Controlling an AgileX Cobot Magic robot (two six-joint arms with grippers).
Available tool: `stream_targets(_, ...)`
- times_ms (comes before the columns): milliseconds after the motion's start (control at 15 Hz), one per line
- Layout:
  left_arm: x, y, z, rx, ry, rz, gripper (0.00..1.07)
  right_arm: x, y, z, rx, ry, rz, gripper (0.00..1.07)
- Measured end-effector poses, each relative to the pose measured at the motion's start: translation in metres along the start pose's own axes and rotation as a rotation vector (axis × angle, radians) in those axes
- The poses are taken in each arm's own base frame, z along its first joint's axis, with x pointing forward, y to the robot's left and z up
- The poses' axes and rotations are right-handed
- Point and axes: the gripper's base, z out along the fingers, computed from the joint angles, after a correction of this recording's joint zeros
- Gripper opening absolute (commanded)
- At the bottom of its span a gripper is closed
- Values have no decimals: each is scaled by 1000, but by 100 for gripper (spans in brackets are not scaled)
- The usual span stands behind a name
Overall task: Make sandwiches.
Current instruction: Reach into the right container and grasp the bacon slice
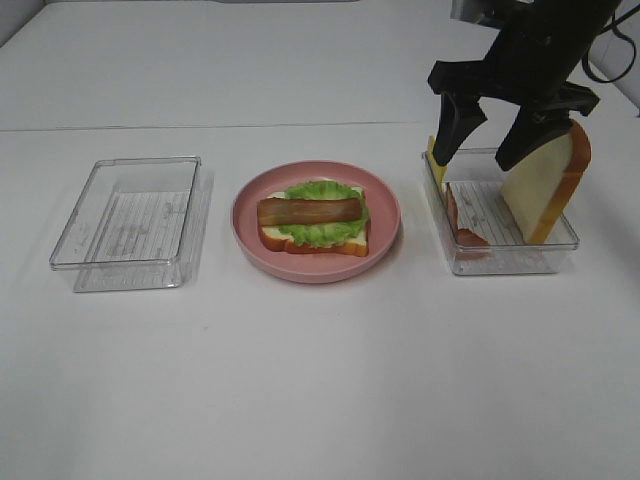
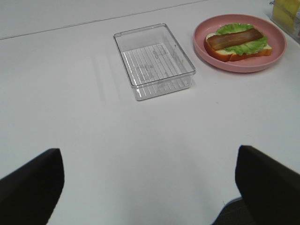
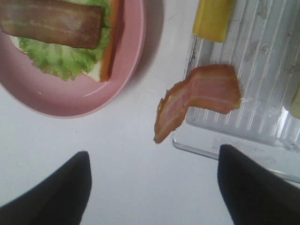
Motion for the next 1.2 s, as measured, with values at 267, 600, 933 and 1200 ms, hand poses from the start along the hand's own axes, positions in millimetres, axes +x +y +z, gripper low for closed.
stream_targets(267, 0, 0, 0, 0, 0, 0, 94, -15, -12, 41, 3, 82, 48, 60)
stream_targets(600, 0, 0, 0, 0, 0, 0, 94, -21, -17, 59, 9, 72, 61, 42)
stream_targets(933, 0, 0, 0, 0, 0, 0, 94, -22, -18, 63, 11, 76, 91, 0)
stream_targets(1200, 0, 0, 0, 0, 0, 0, 94, -21, -17, 61, 8, 97, 88, 0)
